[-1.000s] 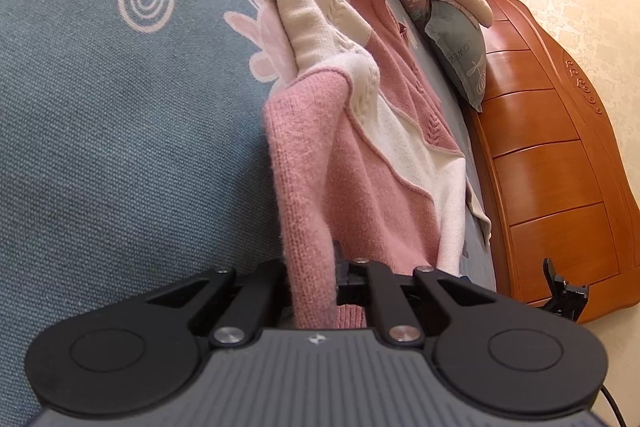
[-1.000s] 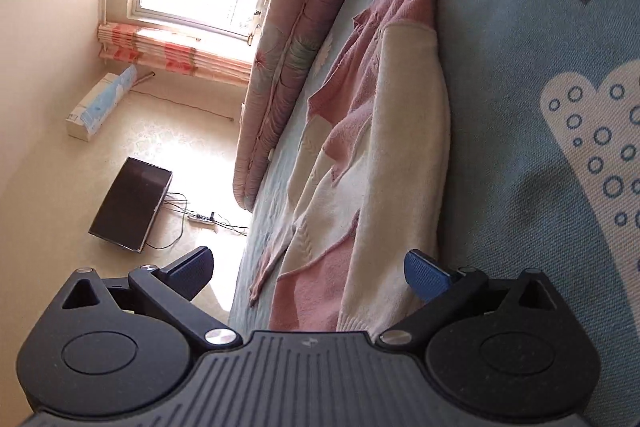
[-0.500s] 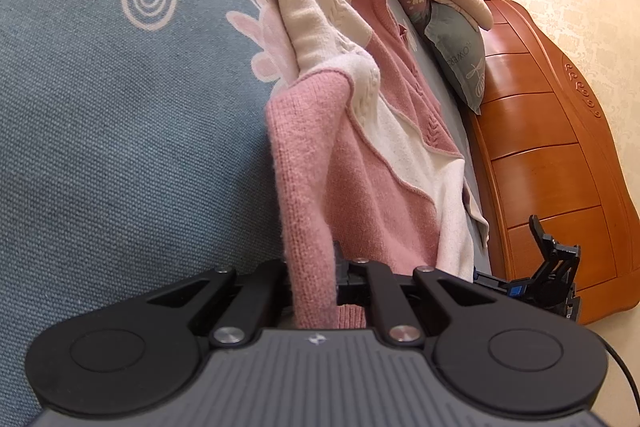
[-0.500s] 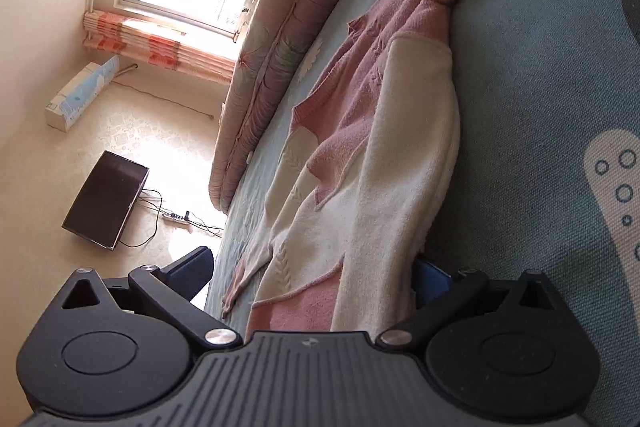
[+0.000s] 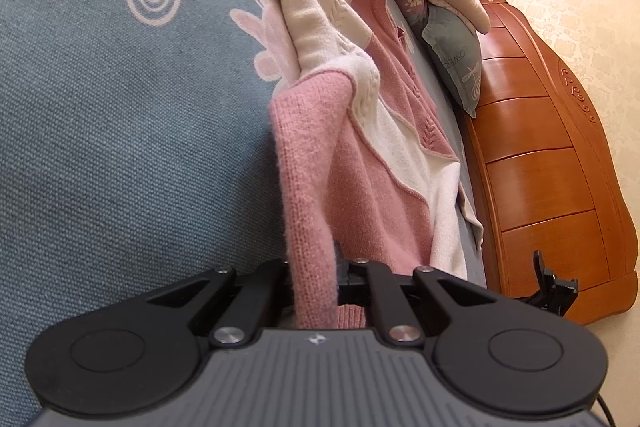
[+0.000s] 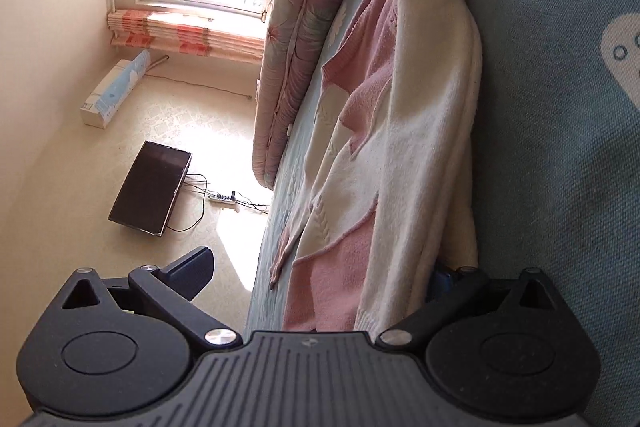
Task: Fold clothes
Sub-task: 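Hold the pink hem with the left tool while the right tool grasps the cream hem, then pull the hem taut with both tools and open both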
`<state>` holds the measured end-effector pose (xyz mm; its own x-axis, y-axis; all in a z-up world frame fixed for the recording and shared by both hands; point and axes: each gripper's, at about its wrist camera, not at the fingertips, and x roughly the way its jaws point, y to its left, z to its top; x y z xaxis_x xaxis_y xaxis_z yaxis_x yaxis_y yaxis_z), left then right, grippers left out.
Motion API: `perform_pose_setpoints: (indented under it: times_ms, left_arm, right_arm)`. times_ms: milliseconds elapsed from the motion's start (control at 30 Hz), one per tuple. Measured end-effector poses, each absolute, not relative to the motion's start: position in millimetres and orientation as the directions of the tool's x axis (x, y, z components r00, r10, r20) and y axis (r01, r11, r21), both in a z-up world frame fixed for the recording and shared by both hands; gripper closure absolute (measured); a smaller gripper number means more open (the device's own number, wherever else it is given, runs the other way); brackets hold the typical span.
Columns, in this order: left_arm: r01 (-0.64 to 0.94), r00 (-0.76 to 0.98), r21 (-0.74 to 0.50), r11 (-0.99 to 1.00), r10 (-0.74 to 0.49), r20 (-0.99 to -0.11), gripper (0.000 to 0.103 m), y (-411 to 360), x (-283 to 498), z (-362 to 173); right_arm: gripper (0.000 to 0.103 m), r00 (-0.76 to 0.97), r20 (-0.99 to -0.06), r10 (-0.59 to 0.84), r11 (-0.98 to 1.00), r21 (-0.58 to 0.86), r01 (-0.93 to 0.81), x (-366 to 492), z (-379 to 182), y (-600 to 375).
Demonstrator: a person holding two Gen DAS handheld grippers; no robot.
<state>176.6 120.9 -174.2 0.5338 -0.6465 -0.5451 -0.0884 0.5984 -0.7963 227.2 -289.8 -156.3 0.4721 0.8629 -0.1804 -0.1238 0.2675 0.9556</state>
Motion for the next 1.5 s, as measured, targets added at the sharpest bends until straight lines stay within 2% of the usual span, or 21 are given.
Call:
perform_pose_setpoints:
  times_ms: [100, 167, 200, 233, 267, 300, 333, 400, 533, 667, 733, 767, 867, 1000, 1267, 1400, 1500]
  left_arm:
    - [-0.088, 0.532, -0.796, 0.599, -0.647, -0.546, 0.094, 121, 177, -174]
    - [-0.087, 0.533, -0.790, 0.606, -0.642, -0.551, 0.094, 119, 178, -172]
    - [-0.088, 0.535, -0.791, 0.605, -0.641, -0.550, 0.094, 119, 178, -173]
    - [-0.091, 0.536, -0.794, 0.601, -0.642, -0.548, 0.094, 119, 178, -173]
    - [-0.093, 0.538, -0.797, 0.597, -0.643, -0.545, 0.094, 119, 178, -174]
    - [-0.093, 0.538, -0.798, 0.596, -0.644, -0.544, 0.094, 120, 178, -175]
    - [-0.093, 0.538, -0.798, 0.596, -0.644, -0.544, 0.094, 120, 178, -175]
    - [-0.093, 0.537, -0.797, 0.597, -0.644, -0.545, 0.094, 120, 178, -175]
    - [-0.095, 0.534, -0.788, 0.608, -0.637, -0.556, 0.094, 118, 182, -173]
    - [-0.120, 0.543, -0.788, 0.604, -0.624, -0.562, 0.094, 116, 181, -171]
    - [-0.128, 0.546, -0.781, 0.611, -0.614, -0.570, 0.095, 115, 181, -166]
    - [-0.117, 0.555, -0.779, 0.616, -0.610, -0.565, 0.100, 115, 180, -161]
    - [-0.034, 0.595, -0.802, 0.596, -0.633, -0.495, 0.100, 117, 177, -138]
    - [0.025, 0.651, -0.796, 0.604, -0.615, -0.446, 0.100, 132, 175, -95]
    - [0.058, 0.677, -0.808, 0.586, -0.618, -0.400, 0.101, 151, 147, -59]
    - [0.020, 0.665, -0.805, 0.593, -0.609, -0.432, 0.101, 161, 127, -66]
    - [-0.045, 0.642, -0.792, 0.609, -0.589, -0.490, 0.101, 165, 119, -84]
  right_arm:
    - [0.003, 0.475, -0.188, 0.860, 0.272, 0.956, -0.113, 237, -158, -289]
    - [0.008, 0.484, -0.199, 0.852, 0.277, 0.956, -0.096, 246, -161, -289]
    - [0.019, 0.488, -0.221, 0.845, 0.296, 0.951, -0.083, 250, -163, -289]
    - [0.038, 0.491, -0.256, 0.833, 0.329, 0.942, -0.066, 253, -166, -289]
    - [0.050, 0.494, -0.292, 0.819, 0.359, 0.932, -0.045, 254, -171, -290]
    - [0.079, 0.498, -0.306, 0.811, 0.370, 0.929, -0.031, 253, -176, -292]
    - [0.093, 0.502, -0.301, 0.811, 0.363, 0.931, -0.029, 251, -180, -294]
    - [0.093, 0.507, -0.302, 0.807, 0.362, 0.932, -0.021, 248, -186, -297]
    - [0.092, 0.502, -0.367, 0.783, 0.432, 0.902, -0.016, 251, -178, -284]
    - [0.092, 0.498, -0.372, 0.783, 0.437, 0.899, -0.015, 252, -177, -282]
    - [0.090, 0.500, -0.384, 0.776, 0.448, 0.894, -0.009, 250, -172, -282]
    - [0.090, 0.502, -0.393, 0.770, 0.462, 0.887, -0.015, 249, -167, -283]
    - [0.090, 0.525, -0.391, 0.756, 0.496, 0.865, -0.071, 242, -142, -291]
    - [0.089, 0.581, -0.366, 0.727, 0.535, 0.832, -0.145, 232, -98, -320]
    - [0.089, 0.628, -0.341, 0.699, 0.569, 0.797, -0.201, 197, -50, -378]
    - [0.089, 0.598, -0.391, 0.700, 0.589, 0.789, -0.173, 176, -56, -386]
    - [0.089, 0.567, -0.460, 0.683, 0.630, 0.764, -0.138, 164, -70, -385]
